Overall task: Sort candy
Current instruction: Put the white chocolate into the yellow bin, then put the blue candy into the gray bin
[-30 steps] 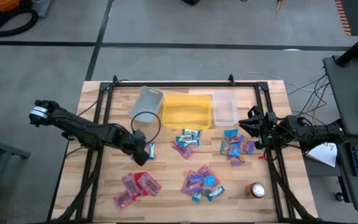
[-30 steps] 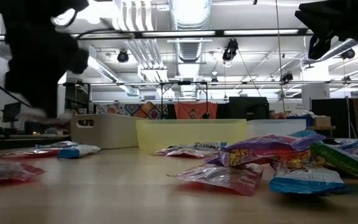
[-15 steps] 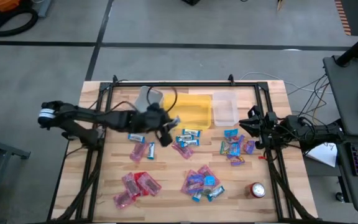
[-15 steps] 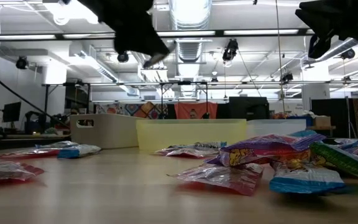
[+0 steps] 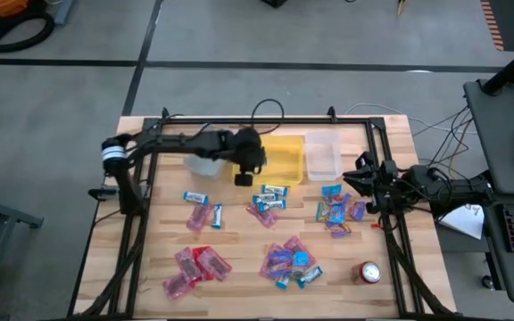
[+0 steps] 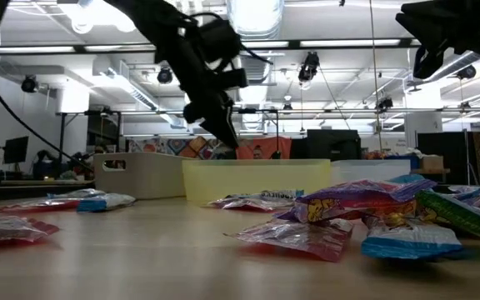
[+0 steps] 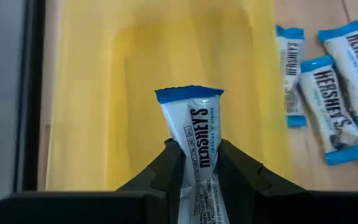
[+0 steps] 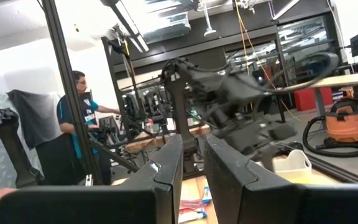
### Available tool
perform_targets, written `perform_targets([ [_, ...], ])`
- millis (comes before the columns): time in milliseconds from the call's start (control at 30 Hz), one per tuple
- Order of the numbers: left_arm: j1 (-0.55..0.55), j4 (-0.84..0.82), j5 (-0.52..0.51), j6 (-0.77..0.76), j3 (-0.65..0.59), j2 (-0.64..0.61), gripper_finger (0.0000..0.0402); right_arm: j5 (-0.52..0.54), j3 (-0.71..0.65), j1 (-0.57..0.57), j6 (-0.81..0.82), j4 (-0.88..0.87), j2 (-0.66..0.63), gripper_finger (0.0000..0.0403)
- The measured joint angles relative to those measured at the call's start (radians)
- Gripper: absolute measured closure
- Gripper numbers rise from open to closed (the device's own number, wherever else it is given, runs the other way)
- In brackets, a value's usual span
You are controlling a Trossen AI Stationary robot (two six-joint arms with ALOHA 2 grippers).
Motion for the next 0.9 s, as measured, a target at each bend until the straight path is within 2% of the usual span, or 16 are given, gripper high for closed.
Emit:
perform_targets([
  [133,0.038,-0.088,0.014,0.006,0.108,0.086,0.0331,0.0,0.0,0.0,0.009,-0.013,0.0,0.0346],
  [267,0.062,-0.146,0.047,0.034,0.167,0.15,0.0311,0.0,0.0,0.0,0.017,-0.02,0.0,0.0346],
  [333,0.068,-0.153,0.075,0.042,0.179,0.164,0.0296,0.0,0.0,0.0,0.023,-0.019,0.0,0.0346],
  [533,0.073,-0.16,0.076,0.048,0.176,0.169,0.0253,0.001,0.0,0.0,0.05,-0.02,0.003,0.0346],
  [733,0.072,-0.164,0.084,0.046,0.174,0.157,0.0243,0.067,0.032,0.0,0.101,-0.043,0.078,0.0346],
  [900,0.073,-0.177,0.286,0.031,0.138,0.093,0.0249,0.1,0.126,0.0,0.177,-0.201,0.205,0.0346],
])
